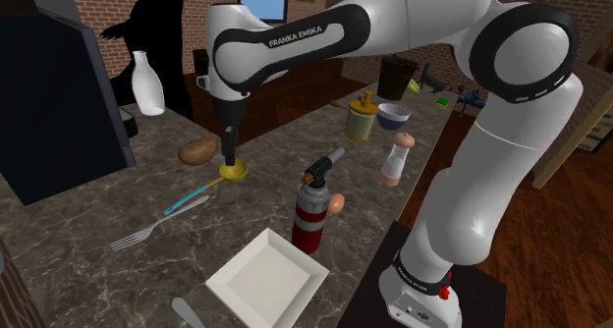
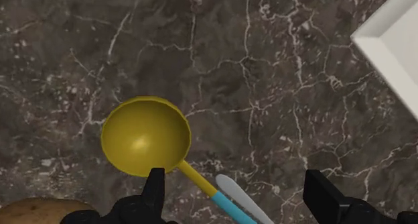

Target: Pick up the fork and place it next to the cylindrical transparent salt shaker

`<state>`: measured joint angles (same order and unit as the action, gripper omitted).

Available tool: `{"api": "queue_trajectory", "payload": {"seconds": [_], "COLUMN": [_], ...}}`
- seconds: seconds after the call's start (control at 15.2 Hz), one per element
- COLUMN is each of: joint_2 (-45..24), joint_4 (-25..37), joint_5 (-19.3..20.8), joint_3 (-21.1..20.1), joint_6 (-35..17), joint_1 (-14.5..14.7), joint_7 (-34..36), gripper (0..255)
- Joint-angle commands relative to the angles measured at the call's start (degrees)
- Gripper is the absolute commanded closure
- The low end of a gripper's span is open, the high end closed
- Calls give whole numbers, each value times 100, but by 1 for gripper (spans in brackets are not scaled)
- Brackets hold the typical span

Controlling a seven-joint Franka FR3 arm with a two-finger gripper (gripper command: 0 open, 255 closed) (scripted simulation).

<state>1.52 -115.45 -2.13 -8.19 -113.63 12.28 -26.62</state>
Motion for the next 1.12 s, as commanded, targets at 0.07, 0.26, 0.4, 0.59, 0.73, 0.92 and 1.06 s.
{"api": "queue_trajectory", "payload": {"seconds": [0.07,0.26,0.4,0.59,0.73,0.92,1.06], "joint_2": [-469,-959,-1281,-1754,-2064,-2520,-2818], "joint_4": [355,741,1006,1415,1694,2119,2406], "joint_5": [65,165,246,384,486,648,760], "joint_3": [-158,-302,-396,-532,-617,-736,-810], "joint_6": [-138,-254,-315,-382,-413,-439,-444], "joint_1": [159,309,416,589,714,917,1062], "joint_7": [-205,-412,-543,-733,-857,-1044,-1171], "gripper": [0,0,0,0,0,0,0]}}
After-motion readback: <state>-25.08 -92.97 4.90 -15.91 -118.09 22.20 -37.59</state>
